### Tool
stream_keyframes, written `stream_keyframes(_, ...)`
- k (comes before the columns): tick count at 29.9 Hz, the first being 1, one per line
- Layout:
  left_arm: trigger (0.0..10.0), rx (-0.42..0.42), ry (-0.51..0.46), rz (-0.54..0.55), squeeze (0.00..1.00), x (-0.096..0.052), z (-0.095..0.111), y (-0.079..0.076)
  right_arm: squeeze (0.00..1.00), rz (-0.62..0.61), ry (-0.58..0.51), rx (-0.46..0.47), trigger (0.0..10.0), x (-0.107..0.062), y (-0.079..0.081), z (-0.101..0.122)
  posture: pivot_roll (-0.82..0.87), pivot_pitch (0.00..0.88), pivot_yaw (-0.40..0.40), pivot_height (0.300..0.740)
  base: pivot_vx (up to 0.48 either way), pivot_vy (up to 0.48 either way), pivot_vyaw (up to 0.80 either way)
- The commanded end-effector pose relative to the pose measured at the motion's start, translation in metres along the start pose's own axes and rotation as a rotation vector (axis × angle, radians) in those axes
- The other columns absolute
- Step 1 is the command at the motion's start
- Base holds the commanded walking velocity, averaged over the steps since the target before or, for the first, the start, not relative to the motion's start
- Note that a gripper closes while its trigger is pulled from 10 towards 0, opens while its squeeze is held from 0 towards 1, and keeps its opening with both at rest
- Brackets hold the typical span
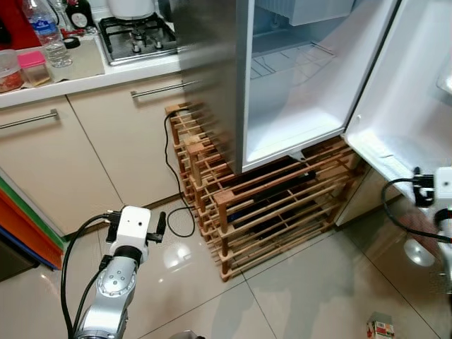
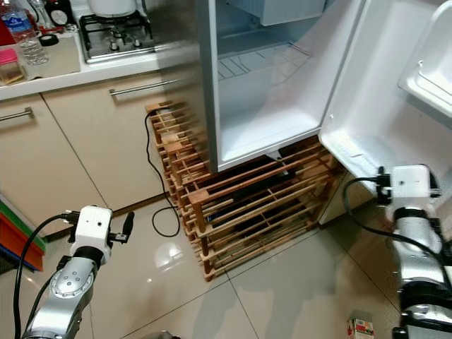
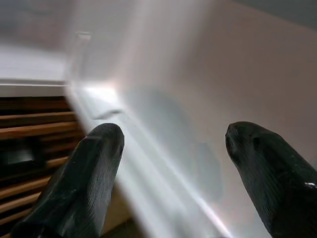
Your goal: Restocking fridge
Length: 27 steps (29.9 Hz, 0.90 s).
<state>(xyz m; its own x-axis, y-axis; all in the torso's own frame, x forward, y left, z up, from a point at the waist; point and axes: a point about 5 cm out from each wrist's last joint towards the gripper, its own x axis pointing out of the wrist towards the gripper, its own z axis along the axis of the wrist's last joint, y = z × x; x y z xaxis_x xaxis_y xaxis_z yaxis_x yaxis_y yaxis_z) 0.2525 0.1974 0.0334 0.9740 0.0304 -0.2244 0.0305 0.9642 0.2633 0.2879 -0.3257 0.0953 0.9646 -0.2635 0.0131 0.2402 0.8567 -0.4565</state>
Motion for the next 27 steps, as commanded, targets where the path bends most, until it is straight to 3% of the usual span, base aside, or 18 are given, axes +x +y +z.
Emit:
stream_keyframes(1,10.0,0.002,-0.017,-0.001,0.00,0.002,0.006,0.001,0.00,-0.012,0.003,-0.021,10.0,0.001,-0.009,-0.001,-0.05,0.000,0.047,0.740,0.000,0.000,0.00)
stream_keyframes(8,10.0,-0.005,-0.016,0.006,0.00,0.003,0.008,0.004,0.00,-0.081,0.043,-0.021,10.0,0.001,-0.034,-0.004,-0.04,0.000,0.048,0.740,0.000,0.000,0.00)
stream_keyframes(11,10.0,-0.028,-0.008,0.020,0.00,0.004,0.008,0.006,0.00,-0.055,0.022,0.020,10.0,0.004,-0.025,0.000,-0.05,0.000,0.047,0.740,0.000,0.000,0.00)
stream_keyframes(13,10.0,-0.049,-0.010,0.030,0.00,0.006,0.010,0.006,0.00,-0.009,0.003,0.074,10.0,0.006,-0.007,0.004,-0.05,0.000,0.045,0.740,0.000,0.000,0.00)
stream_keyframes(18,10.0,-0.105,-0.026,0.057,0.00,0.015,0.023,0.007,0.00,0.152,-0.040,0.280,10.0,0.001,0.058,0.018,-0.04,0.000,0.040,0.740,0.000,0.000,0.00)
stream_keyframes(19,10.0,-0.105,-0.026,0.057,0.00,0.015,0.023,0.007,0.00,0.152,-0.040,0.280,10.0,0.001,0.058,0.018,-0.04,0.000,0.040,0.740,0.000,0.000,0.00)
stream_keyframes(20,10.0,-0.126,-0.033,0.060,0.00,0.018,0.027,0.006,0.00,0.194,-0.054,0.319,10.0,-0.003,0.074,0.023,-0.04,0.000,0.041,0.740,0.000,0.000,0.00)
stream_keyframes(21,10.0,-0.154,-0.055,0.056,0.00,0.021,0.035,0.004,0.00,0.280,-0.086,0.380,10.0,-0.013,0.102,0.034,-0.04,0.000,0.041,0.740,0.000,0.000,0.00)
stream_keyframes(22,10.0,-0.154,-0.055,0.056,0.00,0.021,0.035,0.004,0.00,0.280,-0.086,0.380,10.0,-0.013,0.102,0.034,-0.04,0.000,0.041,0.740,0.000,0.000,0.00)
stream_keyframes(27,10.0,-0.191,-0.142,0.003,0.00,0.023,0.062,-0.012,0.00,0.394,-0.072,0.467,10.0,-0.033,0.140,0.043,-0.04,0.000,0.037,0.740,-0.173,0.325,0.71)
